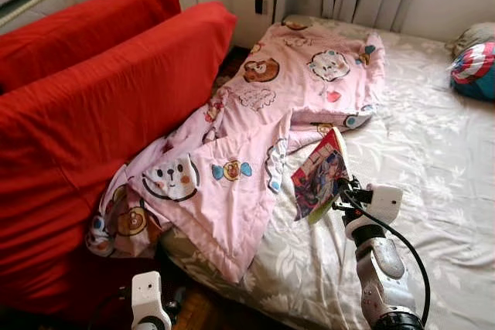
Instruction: Clean up the room
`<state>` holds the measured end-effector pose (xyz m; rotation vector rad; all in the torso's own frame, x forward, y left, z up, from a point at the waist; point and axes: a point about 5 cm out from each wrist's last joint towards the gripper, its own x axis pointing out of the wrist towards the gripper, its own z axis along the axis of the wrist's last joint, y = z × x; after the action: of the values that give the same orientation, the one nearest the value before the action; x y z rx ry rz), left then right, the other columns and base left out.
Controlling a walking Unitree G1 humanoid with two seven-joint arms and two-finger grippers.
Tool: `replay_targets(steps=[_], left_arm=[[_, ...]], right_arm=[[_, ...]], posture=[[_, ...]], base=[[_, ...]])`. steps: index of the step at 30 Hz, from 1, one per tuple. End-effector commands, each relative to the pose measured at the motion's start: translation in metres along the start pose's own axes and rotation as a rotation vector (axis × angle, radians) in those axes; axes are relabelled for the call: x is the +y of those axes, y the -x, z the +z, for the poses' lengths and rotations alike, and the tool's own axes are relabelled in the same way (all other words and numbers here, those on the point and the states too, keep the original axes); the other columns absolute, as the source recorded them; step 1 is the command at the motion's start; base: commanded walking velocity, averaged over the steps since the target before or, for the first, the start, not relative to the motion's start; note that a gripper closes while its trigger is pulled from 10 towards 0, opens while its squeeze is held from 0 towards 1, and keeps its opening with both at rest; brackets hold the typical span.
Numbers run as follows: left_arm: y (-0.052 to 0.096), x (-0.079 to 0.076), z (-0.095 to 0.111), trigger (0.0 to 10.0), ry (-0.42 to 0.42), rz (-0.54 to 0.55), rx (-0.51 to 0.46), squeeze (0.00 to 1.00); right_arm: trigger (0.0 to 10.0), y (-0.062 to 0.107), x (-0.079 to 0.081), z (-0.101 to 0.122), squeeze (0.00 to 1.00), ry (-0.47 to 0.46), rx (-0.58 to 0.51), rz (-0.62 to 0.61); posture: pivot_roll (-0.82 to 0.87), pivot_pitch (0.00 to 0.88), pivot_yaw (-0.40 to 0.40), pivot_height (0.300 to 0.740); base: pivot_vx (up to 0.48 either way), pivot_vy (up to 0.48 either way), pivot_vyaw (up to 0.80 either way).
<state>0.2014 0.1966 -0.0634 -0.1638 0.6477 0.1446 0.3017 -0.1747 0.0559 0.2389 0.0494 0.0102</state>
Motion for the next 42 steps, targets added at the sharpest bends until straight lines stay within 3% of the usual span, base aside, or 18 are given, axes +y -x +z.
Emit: replay_targets(steps=[1, 7, 18, 37, 42], left_arm=[[0.004, 0.003, -0.011, 10.0, -0.009, 0.020, 0.047, 0.00], [0.004, -0.002, -0.015, 10.0, -0.021, 0.008, 0.064, 0.00], [0.006, -0.006, -0.023, 10.0, -0.122, -0.021, 0.101, 0.00], [0.013, -0.003, -0.036, 10.0, -0.170, -0.036, 0.145, 0.00], [0.013, -0.003, -0.036, 10.0, -0.143, -0.027, 0.141, 0.00]], right_arm=[[10.0, 0.003, -0.004, -0.004, 0.00, -0.020, 0.017, -0.035], [10.0, 0.006, -0.007, -0.008, 0.00, -0.034, 0.029, -0.062], [10.0, 0.008, -0.008, -0.011, 0.00, -0.030, 0.042, -0.078], [10.0, 0.006, -0.007, -0.011, 0.00, -0.028, 0.046, -0.077], [10.0, 0.006, -0.007, -0.011, 0.00, -0.027, 0.046, -0.082]], posture=[[-0.06, 0.099, -0.009, 0.740], [-0.06, 0.107, -0.008, 0.740], [-0.07, 0.106, -0.005, 0.740], [-0.06, 0.109, -0.009, 0.740], [-0.06, 0.115, -0.008, 0.740]], base=[[0.000, 0.000, -0.74], [0.000, 0.000, -0.74], [0.000, -0.059, -0.74], [0.000, -0.072, -0.74], [0.000, -0.096, -0.74]])
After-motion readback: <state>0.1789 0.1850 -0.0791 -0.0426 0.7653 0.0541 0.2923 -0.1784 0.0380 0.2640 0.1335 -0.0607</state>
